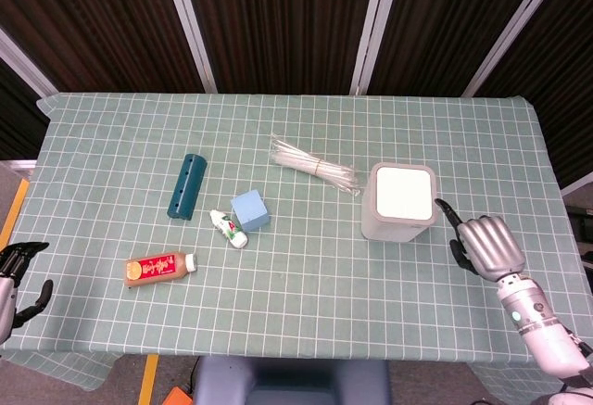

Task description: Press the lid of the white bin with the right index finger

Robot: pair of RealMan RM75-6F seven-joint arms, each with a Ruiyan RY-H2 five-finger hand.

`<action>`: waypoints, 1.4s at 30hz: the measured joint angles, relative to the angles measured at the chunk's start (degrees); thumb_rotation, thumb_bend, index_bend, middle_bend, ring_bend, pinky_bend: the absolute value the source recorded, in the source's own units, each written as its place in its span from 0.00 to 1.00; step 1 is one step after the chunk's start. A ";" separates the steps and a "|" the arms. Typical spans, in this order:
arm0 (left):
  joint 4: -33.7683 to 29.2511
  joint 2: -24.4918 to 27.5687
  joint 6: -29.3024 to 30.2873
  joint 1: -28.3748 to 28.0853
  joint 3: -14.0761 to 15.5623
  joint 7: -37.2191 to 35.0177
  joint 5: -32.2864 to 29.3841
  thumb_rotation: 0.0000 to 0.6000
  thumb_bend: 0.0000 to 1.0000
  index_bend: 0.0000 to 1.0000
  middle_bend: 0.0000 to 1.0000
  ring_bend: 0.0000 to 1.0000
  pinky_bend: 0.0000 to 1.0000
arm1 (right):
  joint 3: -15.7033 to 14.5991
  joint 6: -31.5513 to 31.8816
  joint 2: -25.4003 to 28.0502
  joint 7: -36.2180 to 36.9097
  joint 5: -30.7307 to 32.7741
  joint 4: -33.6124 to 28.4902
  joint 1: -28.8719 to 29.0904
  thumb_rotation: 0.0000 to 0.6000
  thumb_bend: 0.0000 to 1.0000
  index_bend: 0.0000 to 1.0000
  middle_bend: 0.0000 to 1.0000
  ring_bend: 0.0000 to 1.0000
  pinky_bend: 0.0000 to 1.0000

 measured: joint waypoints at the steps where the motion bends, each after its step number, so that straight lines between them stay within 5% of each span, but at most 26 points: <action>1: 0.03 0.01 0.06 0.03 -0.01 -0.09 0.02 1.00 0.41 0.24 0.25 0.21 0.34 | 0.09 -0.82 -0.16 -0.31 0.99 -0.02 0.59 1.00 0.66 0.16 0.79 0.73 0.67; 13: 0.56 -0.10 1.00 0.30 -0.26 -0.91 0.41 1.00 0.41 0.24 0.26 0.22 0.35 | -0.20 -4.95 -2.89 -2.78 7.26 1.92 5.07 1.00 0.66 0.16 0.79 0.73 0.67; 35: 1.13 -0.25 2.09 0.63 -0.53 -1.71 0.82 1.00 0.41 0.24 0.26 0.22 0.35 | -2.94 -9.51 -4.81 0.34 7.95 5.77 8.63 1.00 0.66 0.17 0.79 0.73 0.67; 42: 1.12 -0.24 1.94 0.61 -0.57 -1.75 0.73 1.00 0.41 0.24 0.26 0.22 0.35 | -2.68 -6.18 -4.83 2.35 5.33 5.26 7.80 1.00 0.66 0.16 0.79 0.73 0.67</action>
